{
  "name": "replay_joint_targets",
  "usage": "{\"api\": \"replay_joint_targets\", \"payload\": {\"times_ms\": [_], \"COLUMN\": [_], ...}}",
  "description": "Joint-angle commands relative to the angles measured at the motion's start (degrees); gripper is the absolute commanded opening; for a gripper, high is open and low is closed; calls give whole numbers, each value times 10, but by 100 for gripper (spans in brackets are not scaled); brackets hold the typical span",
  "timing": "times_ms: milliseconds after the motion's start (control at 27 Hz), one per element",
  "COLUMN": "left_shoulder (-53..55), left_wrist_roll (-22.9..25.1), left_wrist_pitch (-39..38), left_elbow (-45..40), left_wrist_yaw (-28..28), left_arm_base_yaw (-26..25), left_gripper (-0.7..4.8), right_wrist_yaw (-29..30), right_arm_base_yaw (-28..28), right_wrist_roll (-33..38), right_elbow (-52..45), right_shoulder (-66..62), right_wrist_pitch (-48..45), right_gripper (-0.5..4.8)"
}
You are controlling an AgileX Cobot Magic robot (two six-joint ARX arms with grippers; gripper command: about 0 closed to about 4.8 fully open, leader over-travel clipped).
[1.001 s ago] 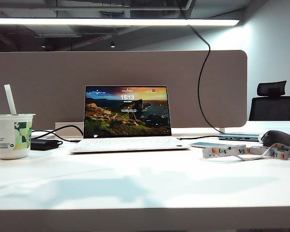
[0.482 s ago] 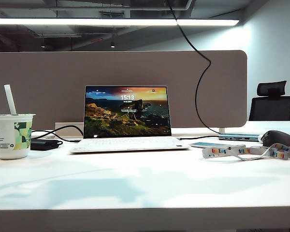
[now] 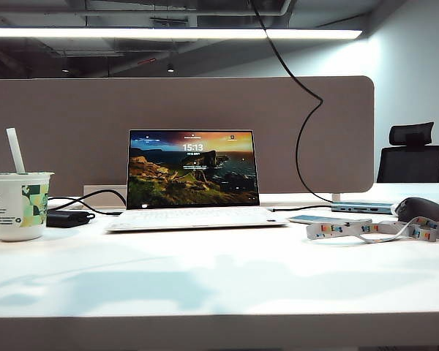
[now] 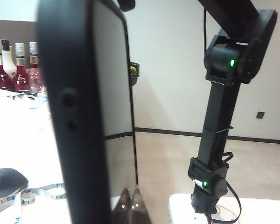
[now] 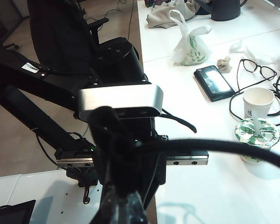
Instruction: Pick up the black phone, pick up the charger plug, insert the charger plug into the phone's charging port, and finally place the connected phone back on the desk.
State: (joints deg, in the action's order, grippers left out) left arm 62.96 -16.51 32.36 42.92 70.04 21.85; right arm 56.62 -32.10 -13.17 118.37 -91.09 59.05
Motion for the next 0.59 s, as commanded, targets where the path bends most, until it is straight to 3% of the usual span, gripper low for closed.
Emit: {"api": "replay_joint_targets", "payload": {"times_ms": [37, 593], "left_shoulder": [-4, -3], "left_wrist_roll": [2, 15], "left_wrist_pitch": [19, 5], "left_elbow": [5, 5], "left_wrist_yaw": [3, 3], "left_arm_base_yaw": [0, 0], "left_gripper": [-6, -6], "right_wrist_yaw": [6, 3], "right_arm_base_yaw": [-1, -22], "right_wrist_roll": [-8, -26], "right_elbow": [3, 2], "right_shoulder": [4, 2], "right_wrist_pitch": [-7, -10], "right_gripper": [-7, -7]}}
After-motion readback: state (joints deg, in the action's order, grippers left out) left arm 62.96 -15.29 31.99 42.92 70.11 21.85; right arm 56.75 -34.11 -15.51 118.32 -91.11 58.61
